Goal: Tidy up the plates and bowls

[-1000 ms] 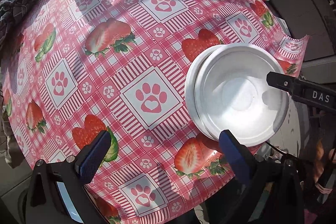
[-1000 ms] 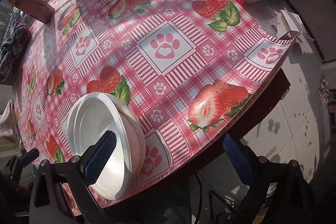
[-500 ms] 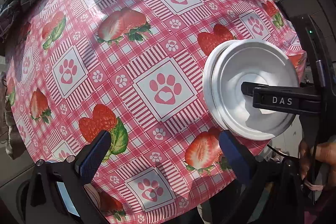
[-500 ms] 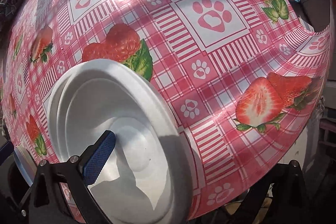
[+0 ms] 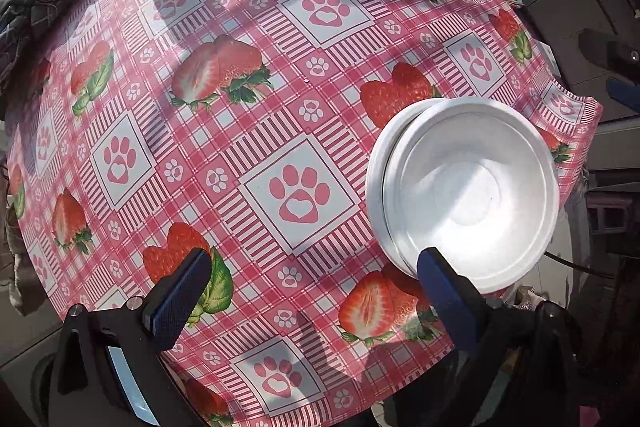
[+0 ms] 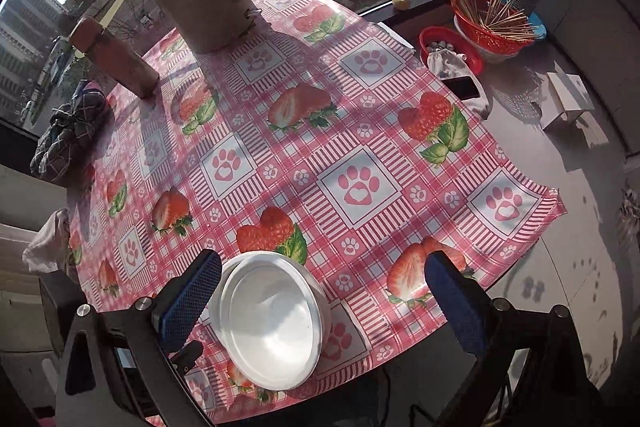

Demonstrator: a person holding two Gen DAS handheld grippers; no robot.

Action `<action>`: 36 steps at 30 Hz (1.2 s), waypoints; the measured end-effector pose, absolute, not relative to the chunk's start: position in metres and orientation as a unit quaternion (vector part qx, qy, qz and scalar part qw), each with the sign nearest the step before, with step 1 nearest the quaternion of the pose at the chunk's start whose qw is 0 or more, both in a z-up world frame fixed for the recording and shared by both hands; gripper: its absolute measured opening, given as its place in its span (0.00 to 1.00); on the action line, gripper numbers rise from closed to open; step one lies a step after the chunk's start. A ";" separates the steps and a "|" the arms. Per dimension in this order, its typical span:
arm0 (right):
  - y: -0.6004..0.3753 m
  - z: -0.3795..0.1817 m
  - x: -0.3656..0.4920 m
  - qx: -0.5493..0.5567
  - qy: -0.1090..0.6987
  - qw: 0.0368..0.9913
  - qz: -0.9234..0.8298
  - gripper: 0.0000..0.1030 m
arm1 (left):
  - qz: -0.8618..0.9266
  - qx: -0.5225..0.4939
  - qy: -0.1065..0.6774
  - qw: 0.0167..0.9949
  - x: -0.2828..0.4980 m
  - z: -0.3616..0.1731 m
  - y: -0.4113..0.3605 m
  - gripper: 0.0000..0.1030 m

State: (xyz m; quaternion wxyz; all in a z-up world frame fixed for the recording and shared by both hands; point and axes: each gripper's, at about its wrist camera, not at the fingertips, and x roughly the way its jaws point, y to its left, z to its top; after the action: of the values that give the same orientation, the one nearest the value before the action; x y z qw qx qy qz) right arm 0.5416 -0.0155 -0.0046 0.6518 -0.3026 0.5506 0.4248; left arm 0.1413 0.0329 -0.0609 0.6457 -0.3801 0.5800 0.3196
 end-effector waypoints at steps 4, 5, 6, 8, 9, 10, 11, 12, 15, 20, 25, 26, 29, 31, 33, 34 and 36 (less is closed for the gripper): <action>-0.020 -0.040 0.545 -0.345 0.557 0.631 0.415 0.99 | 0.319 -0.377 0.578 0.650 0.143 -0.061 0.033 1.00; -0.023 -0.050 0.545 -0.356 0.559 0.622 0.416 0.99 | 0.319 -0.380 0.578 0.648 0.143 -0.062 0.034 1.00; -0.032 -0.057 0.543 -0.366 0.560 0.615 0.417 0.99 | 0.319 -0.383 0.578 0.646 0.142 -0.065 0.034 1.00; -0.044 -0.074 0.535 -0.387 0.560 0.599 0.422 0.99 | 0.321 -0.387 0.582 0.639 0.142 -0.070 0.035 1.00; -0.047 -0.085 0.529 -0.400 0.560 0.591 0.421 0.99 | 0.321 -0.388 0.584 0.636 0.143 -0.073 0.035 1.00; -0.048 -0.097 0.522 -0.417 0.556 0.585 0.419 0.99 | 0.321 -0.387 0.587 0.635 0.144 -0.075 0.035 1.00; -0.047 -0.110 0.514 -0.436 0.551 0.578 0.415 0.99 | 0.322 -0.385 0.588 0.634 0.143 -0.075 0.035 1.00; -0.046 -0.122 0.506 -0.454 0.546 0.572 0.411 0.99 | 0.323 -0.381 0.590 0.635 0.143 -0.075 0.035 1.00; -0.033 -0.139 0.482 -0.470 0.535 0.559 0.425 0.99 | 0.326 -0.374 0.592 0.635 0.143 -0.075 0.035 1.00; -0.017 -0.134 0.461 -0.447 0.549 0.522 0.476 0.99 | 0.334 -0.383 0.586 0.631 0.138 -0.075 0.040 1.00; -0.026 -0.107 0.489 -0.399 0.567 0.554 0.461 0.99 | 0.332 -0.385 0.577 0.639 0.138 -0.071 0.041 1.00; -0.030 -0.101 0.494 -0.395 0.567 0.559 0.459 0.99 | 0.330 -0.385 0.576 0.641 0.139 -0.071 0.041 1.00; -0.042 -0.085 0.503 -0.395 0.561 0.566 0.457 0.99 | 0.325 -0.381 0.580 0.642 0.145 -0.074 0.041 1.00; -0.047 -0.080 0.505 -0.397 0.560 0.568 0.454 0.99 | 0.324 -0.379 0.582 0.642 0.150 -0.075 0.041 1.00; -0.052 -0.080 0.507 -0.397 0.563 0.567 0.451 0.99 | 0.323 -0.376 0.582 0.644 0.153 -0.076 0.041 1.00; -0.054 -0.081 0.507 -0.396 0.566 0.567 0.449 0.99 | 0.324 -0.371 0.584 0.645 0.156 -0.077 0.041 1.00; -0.054 -0.085 0.505 -0.395 0.571 0.566 0.445 0.99 | 0.326 -0.357 0.591 0.646 0.163 -0.082 0.040 1.00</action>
State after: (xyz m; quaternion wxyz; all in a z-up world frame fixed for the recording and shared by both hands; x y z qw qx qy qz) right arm 0.5048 -0.0539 -0.0850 0.5664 -0.3945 0.5707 0.4447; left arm 0.1631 0.0399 -0.0816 0.6459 -0.3572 0.5908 0.3259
